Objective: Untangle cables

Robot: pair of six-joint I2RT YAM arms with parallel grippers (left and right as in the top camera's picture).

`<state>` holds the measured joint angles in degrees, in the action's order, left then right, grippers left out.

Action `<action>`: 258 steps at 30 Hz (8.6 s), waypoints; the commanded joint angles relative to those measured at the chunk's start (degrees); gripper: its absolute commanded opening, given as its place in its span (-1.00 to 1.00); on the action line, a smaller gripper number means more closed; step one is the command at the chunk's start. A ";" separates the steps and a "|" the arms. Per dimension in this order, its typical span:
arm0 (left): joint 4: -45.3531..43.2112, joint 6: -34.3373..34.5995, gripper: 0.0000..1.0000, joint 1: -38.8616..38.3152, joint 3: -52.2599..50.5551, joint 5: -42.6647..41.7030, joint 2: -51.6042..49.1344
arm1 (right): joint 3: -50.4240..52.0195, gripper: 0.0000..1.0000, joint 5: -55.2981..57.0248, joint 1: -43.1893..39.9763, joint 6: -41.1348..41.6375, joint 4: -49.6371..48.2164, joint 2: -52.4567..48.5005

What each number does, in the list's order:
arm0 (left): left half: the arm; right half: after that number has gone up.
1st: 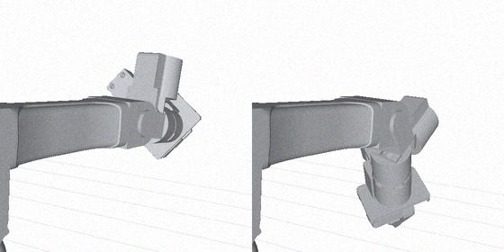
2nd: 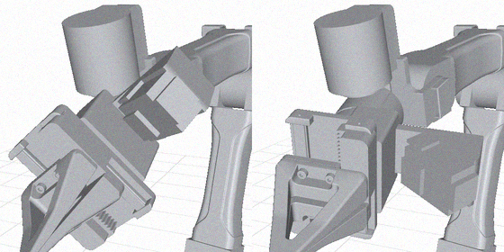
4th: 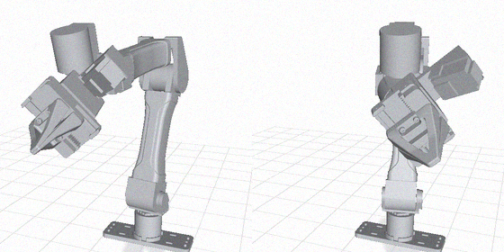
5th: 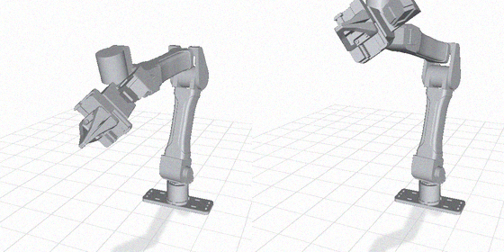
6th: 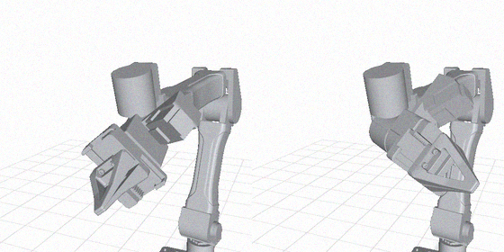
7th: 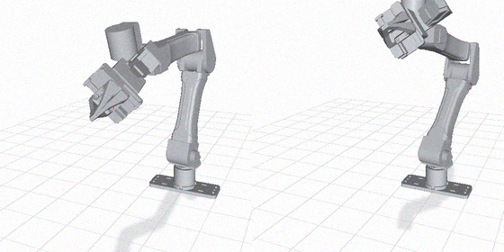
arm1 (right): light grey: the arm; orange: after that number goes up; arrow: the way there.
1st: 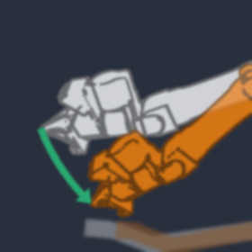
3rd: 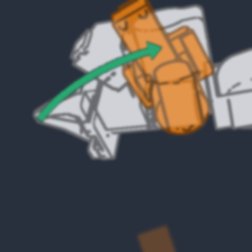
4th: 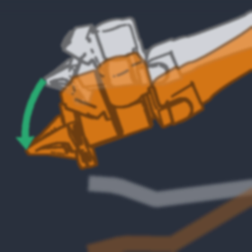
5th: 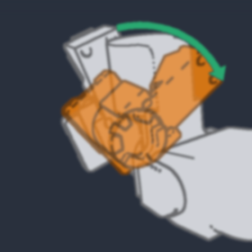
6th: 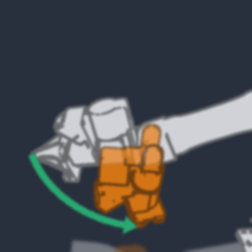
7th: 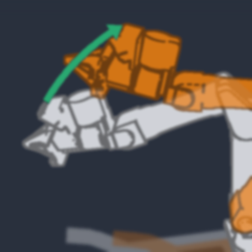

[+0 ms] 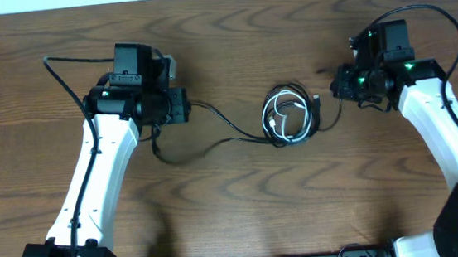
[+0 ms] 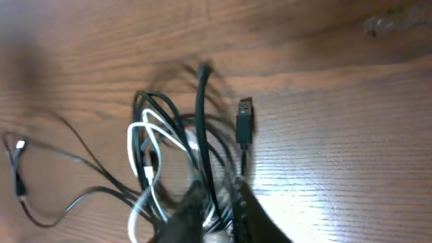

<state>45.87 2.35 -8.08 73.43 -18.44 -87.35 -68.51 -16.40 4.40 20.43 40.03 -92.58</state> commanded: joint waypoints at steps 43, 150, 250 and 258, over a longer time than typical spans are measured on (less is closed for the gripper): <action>-33.64 -9.20 -0.08 -38.36 1.27 4.37 -27.23 | -0.70 0.33 6.14 -9.94 -0.83 6.25 -1.46; -39.17 26.67 -0.85 -8.98 1.07 -34.86 1.01 | -0.76 -0.98 -7.74 8.35 13.68 -13.79 -3.80; -16.37 9.90 -0.34 -3.52 0.61 -4.83 0.76 | -22.10 -0.98 -3.45 7.82 -0.76 2.27 -15.04; -16.37 9.90 -0.35 -3.52 0.61 -4.83 0.76 | -37.31 -0.97 -3.21 10.80 -3.78 10.05 -4.81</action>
<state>29.47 13.06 -11.68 73.52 -23.77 -87.00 -100.97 -19.66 13.45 19.40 48.60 -102.61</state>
